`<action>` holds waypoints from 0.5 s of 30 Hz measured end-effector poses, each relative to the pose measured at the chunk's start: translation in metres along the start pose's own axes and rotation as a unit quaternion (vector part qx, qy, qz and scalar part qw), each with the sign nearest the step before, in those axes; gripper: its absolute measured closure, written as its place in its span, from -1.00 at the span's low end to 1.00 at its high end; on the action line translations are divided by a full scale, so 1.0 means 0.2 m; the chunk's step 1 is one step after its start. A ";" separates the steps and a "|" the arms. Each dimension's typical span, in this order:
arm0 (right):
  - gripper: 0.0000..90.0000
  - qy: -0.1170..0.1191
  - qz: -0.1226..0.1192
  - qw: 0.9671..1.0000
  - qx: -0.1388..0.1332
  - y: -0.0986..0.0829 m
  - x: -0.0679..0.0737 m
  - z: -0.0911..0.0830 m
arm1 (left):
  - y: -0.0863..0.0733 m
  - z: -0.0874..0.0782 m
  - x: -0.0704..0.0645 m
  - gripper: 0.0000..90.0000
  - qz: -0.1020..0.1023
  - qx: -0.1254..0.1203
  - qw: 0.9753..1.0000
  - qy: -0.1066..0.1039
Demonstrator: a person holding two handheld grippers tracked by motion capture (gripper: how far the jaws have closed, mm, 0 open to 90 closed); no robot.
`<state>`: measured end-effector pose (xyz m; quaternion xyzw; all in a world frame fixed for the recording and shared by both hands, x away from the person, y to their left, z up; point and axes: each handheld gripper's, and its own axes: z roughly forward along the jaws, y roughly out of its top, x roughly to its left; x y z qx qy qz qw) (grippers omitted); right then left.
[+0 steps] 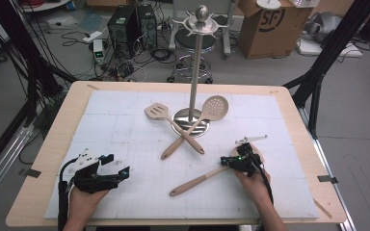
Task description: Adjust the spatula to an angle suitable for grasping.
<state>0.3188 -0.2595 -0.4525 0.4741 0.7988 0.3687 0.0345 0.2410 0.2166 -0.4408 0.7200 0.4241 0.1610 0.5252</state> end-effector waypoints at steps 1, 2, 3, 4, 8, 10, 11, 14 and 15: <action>1.00 0.000 0.000 1.000 0.000 0.00 0.00 0.00 | 0.00 0.00 0.00 -0.59 0.000 0.000 1.000 0.000; 1.00 -0.004 0.003 1.000 -0.001 -0.01 -0.01 -0.01 | 0.00 0.00 0.00 -0.59 0.000 0.000 1.000 0.000; 1.00 -0.006 0.005 1.000 -0.001 -0.01 -0.02 -0.02 | 0.00 0.00 0.00 -0.59 -0.001 -0.001 1.000 0.000; 1.00 -0.014 0.010 1.000 -0.002 -0.02 -0.03 -0.03 | 0.00 0.00 0.00 -0.59 0.000 0.000 1.000 0.000; 1.00 -0.018 0.021 1.000 -0.008 -0.04 -0.07 -0.07 | 0.00 0.00 0.00 -0.59 -0.002 -0.001 1.000 -0.004; 1.00 -0.021 0.026 0.999 -0.010 -0.05 -0.09 -0.08 | 0.00 0.00 0.00 -0.59 -0.005 -0.003 1.000 -0.005; 1.00 -0.021 0.026 0.999 -0.010 -0.05 -0.09 -0.08 | 0.00 0.00 0.00 -0.59 -0.005 -0.003 1.000 -0.005; 1.00 -0.026 0.035 0.999 -0.015 -0.07 -0.12 -0.11 | 0.00 0.00 0.00 -0.59 -0.006 -0.003 1.000 -0.005; 1.00 -0.029 0.037 0.999 -0.016 -0.08 -0.12 -0.12 | 0.00 0.00 0.00 -0.59 -0.007 -0.002 1.000 -0.006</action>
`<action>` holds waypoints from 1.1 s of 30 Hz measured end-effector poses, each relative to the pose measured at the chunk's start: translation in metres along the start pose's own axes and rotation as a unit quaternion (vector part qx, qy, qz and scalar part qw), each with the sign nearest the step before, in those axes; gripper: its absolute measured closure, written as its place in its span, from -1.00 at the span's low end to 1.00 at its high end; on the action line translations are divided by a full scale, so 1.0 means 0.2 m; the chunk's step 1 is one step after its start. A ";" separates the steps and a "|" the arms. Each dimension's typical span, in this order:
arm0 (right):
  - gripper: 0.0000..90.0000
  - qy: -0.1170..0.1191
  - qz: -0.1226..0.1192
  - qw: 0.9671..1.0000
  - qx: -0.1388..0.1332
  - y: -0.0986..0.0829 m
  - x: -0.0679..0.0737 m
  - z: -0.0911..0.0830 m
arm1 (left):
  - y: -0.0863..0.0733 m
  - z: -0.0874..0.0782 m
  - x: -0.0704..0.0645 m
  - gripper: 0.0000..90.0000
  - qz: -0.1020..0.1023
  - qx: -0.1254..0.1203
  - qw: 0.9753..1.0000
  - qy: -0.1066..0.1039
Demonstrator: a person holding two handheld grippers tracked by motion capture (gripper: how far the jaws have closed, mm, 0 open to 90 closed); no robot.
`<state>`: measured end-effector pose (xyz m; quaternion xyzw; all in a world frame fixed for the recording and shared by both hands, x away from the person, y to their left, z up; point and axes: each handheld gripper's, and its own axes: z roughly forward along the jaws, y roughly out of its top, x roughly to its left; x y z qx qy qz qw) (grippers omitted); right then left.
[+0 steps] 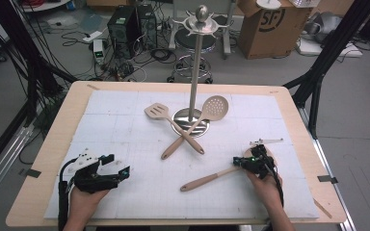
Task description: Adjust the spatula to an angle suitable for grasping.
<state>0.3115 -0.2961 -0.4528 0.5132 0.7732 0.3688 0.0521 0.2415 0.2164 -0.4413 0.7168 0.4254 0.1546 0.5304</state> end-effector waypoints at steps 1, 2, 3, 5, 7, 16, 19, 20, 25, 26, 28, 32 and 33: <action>1.00 0.000 0.000 1.000 0.000 0.00 0.00 0.00 | 0.00 0.00 0.00 -0.59 0.000 0.000 1.000 0.001; 1.00 -0.001 0.001 1.000 -0.001 0.00 -0.01 0.00 | 0.00 0.00 0.00 -0.59 0.000 0.000 1.000 0.000; 1.00 0.002 0.007 1.000 -0.007 -0.02 -0.01 -0.01 | 0.00 0.00 0.00 -0.59 0.000 0.000 1.000 0.000; 1.00 0.001 0.008 1.000 -0.005 -0.02 -0.02 -0.02 | 0.00 0.00 0.00 -0.59 0.000 0.001 1.000 0.001; 1.00 0.001 0.010 1.000 -0.004 -0.03 -0.03 -0.03 | 0.00 0.00 0.00 -0.59 0.000 -0.001 1.000 0.000; 1.00 0.001 0.021 1.000 -0.015 -0.05 -0.05 -0.05 | 0.00 0.00 0.00 -0.59 0.002 -0.001 1.000 -0.003; 1.00 0.005 0.024 1.000 -0.017 -0.06 -0.05 -0.06 | 0.00 0.00 0.00 -0.59 0.001 -0.001 1.000 -0.002; 1.00 0.005 0.025 0.999 -0.020 -0.07 -0.06 -0.07 | 0.00 0.00 0.00 -0.59 0.000 -0.001 1.000 -0.001; 1.00 0.002 0.029 0.999 -0.029 -0.09 -0.07 -0.09 | 0.00 0.01 -0.01 -0.59 0.002 0.001 1.000 -0.003; 1.00 0.001 0.035 0.999 -0.028 -0.10 -0.07 -0.10 | 0.00 0.01 -0.01 -0.59 0.003 0.000 1.000 -0.003; 1.00 0.002 0.038 0.999 -0.030 -0.11 -0.08 -0.10 | 0.00 0.01 -0.01 -0.59 0.003 0.001 1.000 -0.005; 1.00 -0.002 0.036 0.999 -0.031 -0.12 -0.08 -0.12 | 0.00 0.01 -0.01 -0.56 0.004 0.001 1.000 -0.008; 1.00 -0.002 0.036 0.999 -0.031 -0.12 -0.08 -0.12 | 0.00 0.01 -0.01 -0.56 0.003 0.002 1.000 -0.007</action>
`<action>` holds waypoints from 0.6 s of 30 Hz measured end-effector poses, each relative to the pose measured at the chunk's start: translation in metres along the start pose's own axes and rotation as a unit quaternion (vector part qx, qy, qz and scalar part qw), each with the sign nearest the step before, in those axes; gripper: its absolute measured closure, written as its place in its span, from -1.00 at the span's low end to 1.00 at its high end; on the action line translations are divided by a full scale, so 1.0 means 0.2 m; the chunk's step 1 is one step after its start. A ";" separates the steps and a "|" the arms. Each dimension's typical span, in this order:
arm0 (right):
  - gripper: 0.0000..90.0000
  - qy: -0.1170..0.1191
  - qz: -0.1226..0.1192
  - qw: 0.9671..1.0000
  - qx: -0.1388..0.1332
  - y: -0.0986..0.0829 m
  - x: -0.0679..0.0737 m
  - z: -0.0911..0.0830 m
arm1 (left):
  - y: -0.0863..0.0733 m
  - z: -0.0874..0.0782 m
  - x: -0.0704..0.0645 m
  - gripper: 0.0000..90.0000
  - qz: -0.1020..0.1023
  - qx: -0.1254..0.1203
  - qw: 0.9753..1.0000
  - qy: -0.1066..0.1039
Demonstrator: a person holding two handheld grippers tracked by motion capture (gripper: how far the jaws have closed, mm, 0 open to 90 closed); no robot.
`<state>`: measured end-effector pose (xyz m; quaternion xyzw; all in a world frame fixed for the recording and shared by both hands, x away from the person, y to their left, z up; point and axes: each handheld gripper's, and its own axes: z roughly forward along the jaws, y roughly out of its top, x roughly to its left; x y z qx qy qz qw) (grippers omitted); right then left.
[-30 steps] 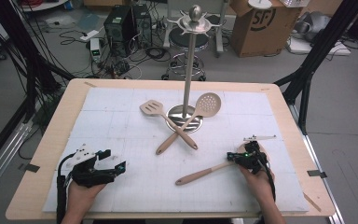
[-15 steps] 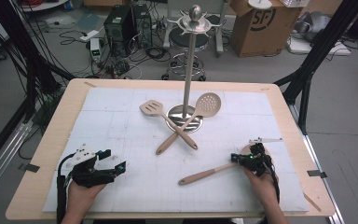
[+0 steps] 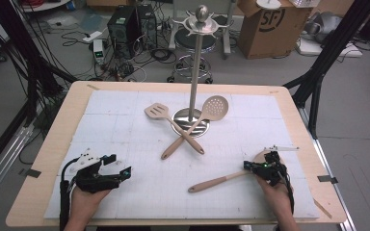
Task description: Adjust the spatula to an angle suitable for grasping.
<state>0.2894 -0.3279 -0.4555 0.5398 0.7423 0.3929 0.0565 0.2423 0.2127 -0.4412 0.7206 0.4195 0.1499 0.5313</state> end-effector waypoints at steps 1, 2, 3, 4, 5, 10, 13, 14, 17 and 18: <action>1.00 0.001 0.005 1.000 0.000 -0.01 -0.01 -0.01 | 0.00 0.00 0.00 -0.56 0.000 0.000 1.000 -0.002; 1.00 0.001 0.005 1.000 0.000 -0.01 -0.01 -0.01 | 0.00 0.00 0.00 -0.56 0.001 0.000 1.000 -0.003; 1.00 0.001 0.010 1.000 0.000 -0.02 -0.01 -0.02 | 0.00 0.00 0.00 -0.56 0.001 0.000 1.000 -0.003; 1.00 0.003 0.009 1.000 -0.001 -0.02 -0.02 -0.03 | 0.00 0.01 0.00 -0.56 0.001 -0.001 1.000 -0.002; 1.00 0.003 0.009 1.000 -0.001 -0.02 -0.02 -0.03 | 0.00 0.01 0.00 -0.56 0.002 -0.002 1.000 -0.002; 1.00 0.002 0.014 1.000 -0.002 -0.04 -0.03 -0.05 | 0.00 0.01 0.00 -0.56 0.001 -0.001 1.000 -0.001; 1.00 0.001 0.014 1.000 -0.004 -0.04 -0.03 -0.06 | 0.00 0.02 0.00 -0.56 0.000 0.002 1.000 0.002; 1.00 0.000 0.016 1.000 -0.004 -0.05 -0.04 -0.06 | 0.00 0.02 0.00 -0.56 -0.001 0.003 1.000 0.002; 1.00 -0.001 0.019 1.000 -0.002 -0.05 -0.04 -0.07 | 0.00 0.02 0.00 -0.56 -0.001 0.001 1.000 0.005; 1.00 0.000 0.019 1.000 -0.003 -0.05 -0.04 -0.07 | 0.00 0.02 0.00 -0.56 -0.001 0.000 1.000 0.004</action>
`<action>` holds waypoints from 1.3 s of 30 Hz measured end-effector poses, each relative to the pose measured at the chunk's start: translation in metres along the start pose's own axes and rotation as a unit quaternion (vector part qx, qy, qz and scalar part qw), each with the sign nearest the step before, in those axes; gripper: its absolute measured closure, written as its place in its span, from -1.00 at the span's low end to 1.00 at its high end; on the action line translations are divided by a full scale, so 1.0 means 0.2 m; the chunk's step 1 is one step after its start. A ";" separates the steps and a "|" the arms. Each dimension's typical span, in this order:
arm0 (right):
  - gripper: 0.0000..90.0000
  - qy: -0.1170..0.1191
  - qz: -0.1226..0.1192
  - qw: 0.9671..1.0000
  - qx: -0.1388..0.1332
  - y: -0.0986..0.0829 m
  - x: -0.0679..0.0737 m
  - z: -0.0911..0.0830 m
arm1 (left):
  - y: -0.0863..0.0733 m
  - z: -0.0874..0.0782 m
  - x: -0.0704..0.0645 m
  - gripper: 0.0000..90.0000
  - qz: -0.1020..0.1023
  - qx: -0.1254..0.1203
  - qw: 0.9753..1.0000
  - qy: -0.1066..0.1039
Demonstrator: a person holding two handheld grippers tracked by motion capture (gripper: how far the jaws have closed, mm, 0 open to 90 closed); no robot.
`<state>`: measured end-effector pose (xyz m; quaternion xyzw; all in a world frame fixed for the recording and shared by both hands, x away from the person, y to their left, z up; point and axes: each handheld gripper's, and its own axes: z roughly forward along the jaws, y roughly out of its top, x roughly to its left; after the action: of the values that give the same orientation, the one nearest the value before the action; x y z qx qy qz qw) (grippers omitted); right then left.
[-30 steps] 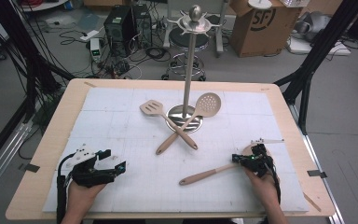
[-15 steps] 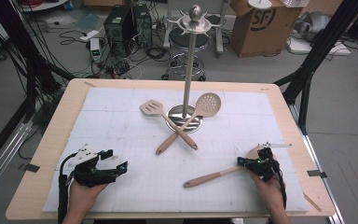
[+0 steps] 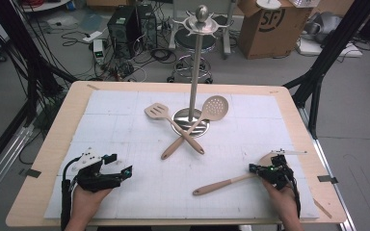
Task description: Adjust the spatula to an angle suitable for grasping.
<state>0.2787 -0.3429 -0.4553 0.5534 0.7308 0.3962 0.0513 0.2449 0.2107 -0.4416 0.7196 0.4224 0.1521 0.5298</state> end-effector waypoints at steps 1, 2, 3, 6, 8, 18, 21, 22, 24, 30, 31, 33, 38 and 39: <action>1.00 0.000 0.000 1.000 0.000 0.00 0.00 0.00 | 0.00 0.00 0.00 -0.56 0.000 -0.001 1.000 0.001; 1.00 -0.001 0.002 1.000 0.001 0.00 0.00 0.00 | 0.00 0.00 0.00 -0.56 -0.001 -0.003 1.000 0.001; 1.00 0.000 0.000 1.000 0.002 0.00 0.00 0.00 | 0.00 0.00 0.00 -0.56 0.000 -0.002 1.000 0.001; 1.00 -0.003 -0.001 1.000 0.005 0.00 0.00 0.00 | 0.00 -0.01 0.00 -0.57 0.001 -0.004 1.000 0.001; 1.00 -0.003 0.003 1.000 0.006 0.01 0.00 -0.01 | 0.00 -0.01 0.00 -0.57 -0.002 -0.004 1.000 0.001; 1.00 0.101 -0.040 0.994 0.009 -0.09 0.30 -0.06 | 0.00 -0.01 0.00 -0.57 -0.005 -0.005 1.000 0.004; 1.00 0.128 -0.050 0.990 0.033 -0.17 0.39 0.00 | 0.00 -0.01 0.01 -0.57 -0.006 -0.007 1.000 0.004; 1.00 0.136 -0.050 0.989 0.044 -0.18 0.41 0.01 | 0.00 -0.01 0.01 -0.57 -0.007 -0.006 1.000 0.004; 1.00 0.142 -0.052 0.987 0.053 -0.19 0.43 0.02 | 0.00 -0.01 0.01 -0.57 -0.005 -0.005 1.000 0.002; 1.00 0.161 -0.057 0.981 0.091 -0.25 0.51 0.09 | 0.00 -0.01 0.01 -0.57 -0.005 -0.004 1.000 0.000; 1.00 0.167 -0.052 0.980 0.090 -0.25 0.51 0.10 | 0.00 -0.01 0.01 -0.57 -0.005 -0.005 1.000 0.000; 1.00 0.162 -0.053 0.981 0.091 -0.24 0.51 0.11 | 0.00 0.00 0.00 -0.57 -0.005 -0.006 1.000 0.000; 1.00 0.158 -0.056 0.982 0.091 -0.19 0.52 0.15 | 0.00 0.00 0.00 -0.57 -0.004 -0.003 1.000 -0.002; 1.00 0.155 -0.056 0.982 0.091 -0.18 0.52 0.17 | 0.00 0.01 0.00 -0.57 -0.004 -0.004 1.000 -0.002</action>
<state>0.2281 -0.2391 -0.4625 0.4459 0.7929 0.4053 -0.0912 0.2457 0.2100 -0.4417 0.7162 0.4234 0.1504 0.5339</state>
